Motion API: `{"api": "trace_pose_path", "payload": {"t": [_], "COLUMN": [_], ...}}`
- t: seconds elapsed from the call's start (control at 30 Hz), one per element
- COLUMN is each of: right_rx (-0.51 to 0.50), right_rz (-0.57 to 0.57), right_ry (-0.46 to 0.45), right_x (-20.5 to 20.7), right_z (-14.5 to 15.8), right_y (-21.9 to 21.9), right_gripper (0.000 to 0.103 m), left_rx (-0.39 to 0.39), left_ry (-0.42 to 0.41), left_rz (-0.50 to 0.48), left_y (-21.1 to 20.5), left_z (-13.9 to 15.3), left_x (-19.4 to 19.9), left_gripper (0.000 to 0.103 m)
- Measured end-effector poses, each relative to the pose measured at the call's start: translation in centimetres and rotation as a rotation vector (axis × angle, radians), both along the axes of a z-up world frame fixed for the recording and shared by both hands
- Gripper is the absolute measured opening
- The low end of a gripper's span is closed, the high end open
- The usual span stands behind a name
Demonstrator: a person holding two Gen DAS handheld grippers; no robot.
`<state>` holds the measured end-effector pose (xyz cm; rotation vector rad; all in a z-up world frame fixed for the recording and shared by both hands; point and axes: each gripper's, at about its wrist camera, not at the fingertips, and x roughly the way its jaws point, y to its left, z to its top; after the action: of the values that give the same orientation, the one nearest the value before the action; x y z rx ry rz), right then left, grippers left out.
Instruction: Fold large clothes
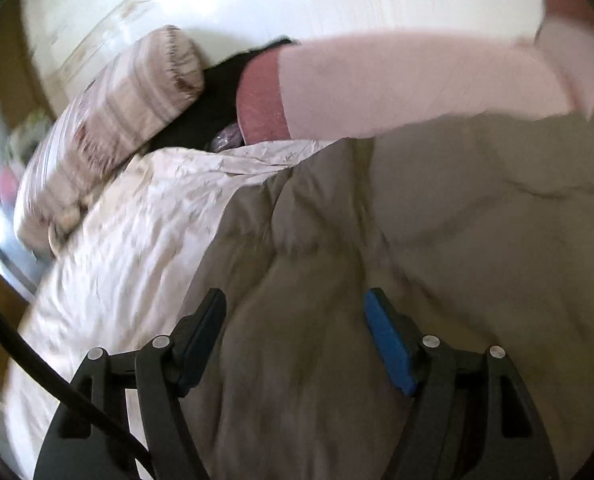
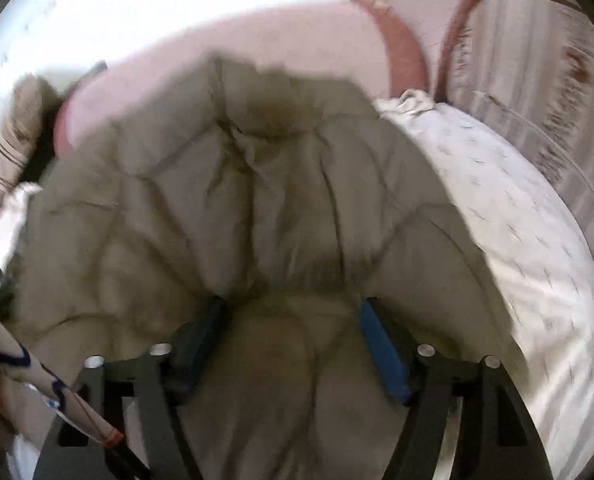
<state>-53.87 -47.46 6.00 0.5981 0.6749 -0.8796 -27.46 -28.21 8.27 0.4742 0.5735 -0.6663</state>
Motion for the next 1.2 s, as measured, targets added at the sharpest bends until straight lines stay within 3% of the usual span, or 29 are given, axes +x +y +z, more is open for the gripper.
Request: {"api": "trace_pose_path", "payload": {"t": [0.13,0.2,0.3,0.4,0.57,0.7,0.97,1.07,1.13,1.2], "right_rx": [-0.105,-0.13,-0.133,-0.163,-0.188,-0.1,-0.101,-0.088,-0.08,-0.132], "right_rz": [-0.025,-0.03,0.034,0.048,0.017,0.041,0.049,0.052,0.041,-0.004], "right_ry": [-0.126,-0.132,-0.108,-0.102,-0.033,0.046,0.156,0.13,0.056,-0.037], "right_x": [-4.4,-5.3,-3.9,-3.0,-1.1,1.0,2.5,1.9,0.6,-1.5], "right_z": [1.8,1.0,0.7,1.1,0.4,-1.8,-2.7,-2.2,-0.9,1.4], "right_y": [6.8,9.8,11.6,12.0,10.3,8.2,8.4,8.5,8.4,8.4], "right_gripper": [0.074,0.073,0.063,0.062,0.062,0.063,0.067,0.068,0.068,0.068], "left_rx": [-0.054,-0.059,-0.044,-0.05,-0.025,0.03,0.065,0.049,0.023,0.014], "left_ry": [-0.015,-0.022,-0.04,-0.079,-0.04,-0.018,-0.007,-0.023,-0.045,-0.077], "left_rz": [0.003,0.026,0.043,0.057,0.095,0.112,0.11,0.12,0.12,0.123], "left_y": [7.0,8.9,9.7,9.6,8.0,6.7,6.4,6.9,7.3,7.5], "left_z": [-0.6,-1.3,-2.2,-2.1,-3.0,-4.1,-3.7,-2.8,-1.9,-1.3], "left_x": [-5.2,-6.7,-7.6,-7.4,-4.6,-3.1,-2.6,-3.1,-3.6,-4.1], "left_gripper": [0.072,0.072,0.072,0.072,0.074,0.081,0.081,0.081,0.081,0.081]}}
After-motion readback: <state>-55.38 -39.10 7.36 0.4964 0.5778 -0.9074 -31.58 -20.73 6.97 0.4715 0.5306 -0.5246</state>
